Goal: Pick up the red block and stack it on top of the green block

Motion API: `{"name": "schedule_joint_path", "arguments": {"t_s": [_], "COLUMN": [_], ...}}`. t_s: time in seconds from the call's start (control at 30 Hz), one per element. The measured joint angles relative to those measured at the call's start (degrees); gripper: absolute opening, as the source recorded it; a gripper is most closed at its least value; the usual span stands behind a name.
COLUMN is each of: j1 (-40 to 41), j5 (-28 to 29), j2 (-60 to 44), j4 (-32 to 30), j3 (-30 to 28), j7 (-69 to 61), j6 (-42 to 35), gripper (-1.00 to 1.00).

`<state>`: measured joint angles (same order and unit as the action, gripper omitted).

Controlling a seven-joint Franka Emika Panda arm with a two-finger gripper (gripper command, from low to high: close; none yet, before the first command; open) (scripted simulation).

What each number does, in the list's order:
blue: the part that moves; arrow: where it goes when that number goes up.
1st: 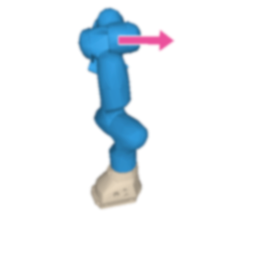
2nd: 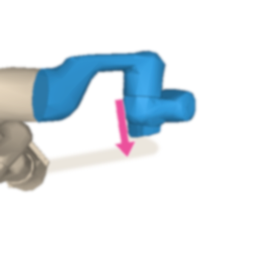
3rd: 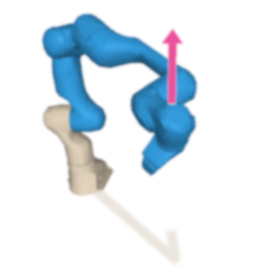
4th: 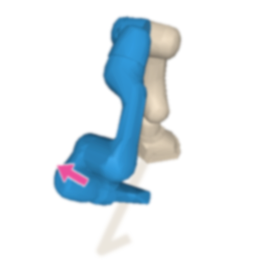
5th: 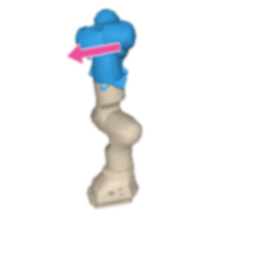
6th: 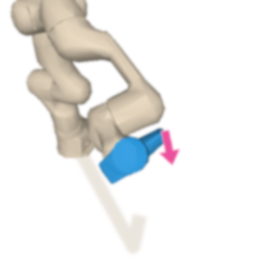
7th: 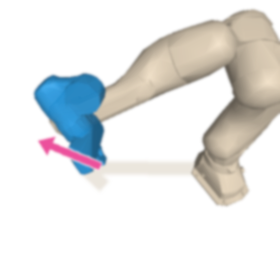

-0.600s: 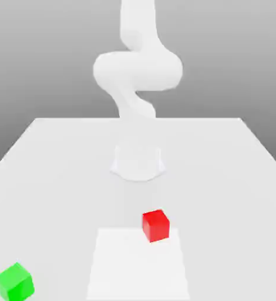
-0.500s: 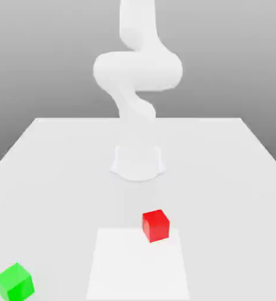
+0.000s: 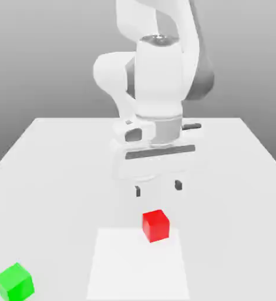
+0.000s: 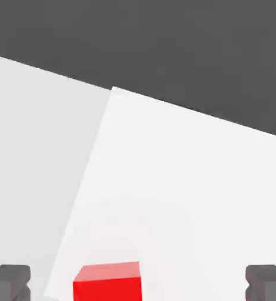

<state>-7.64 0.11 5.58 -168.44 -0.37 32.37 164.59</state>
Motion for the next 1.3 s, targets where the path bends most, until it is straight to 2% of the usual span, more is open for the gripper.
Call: {"name": "schedule_joint_path", "arguments": {"t_s": [0.17, 0.2, 0.43, 0.73, 1.3], "j1": [-0.11, -0.09, -0.01, 0.81, 18.41], "j5": [-0.26, -0.29, -0.04, -0.45, -6.05], "j2": [-12.65, -14.45, -14.78, 0.63, -17.81], "j4": [0.48, 0.71, 0.74, -0.38, 33.66], "j3": [0.26, 0.3, 0.36, 0.24, -12.22], "j7": [-0.66, -0.69, -0.48, -0.45, 5.45], "j6": [10.49, 12.04, 12.29, -2.02, -18.25], "gripper": [0.0, -1.0, -1.0, -1.0, -1.0]}}
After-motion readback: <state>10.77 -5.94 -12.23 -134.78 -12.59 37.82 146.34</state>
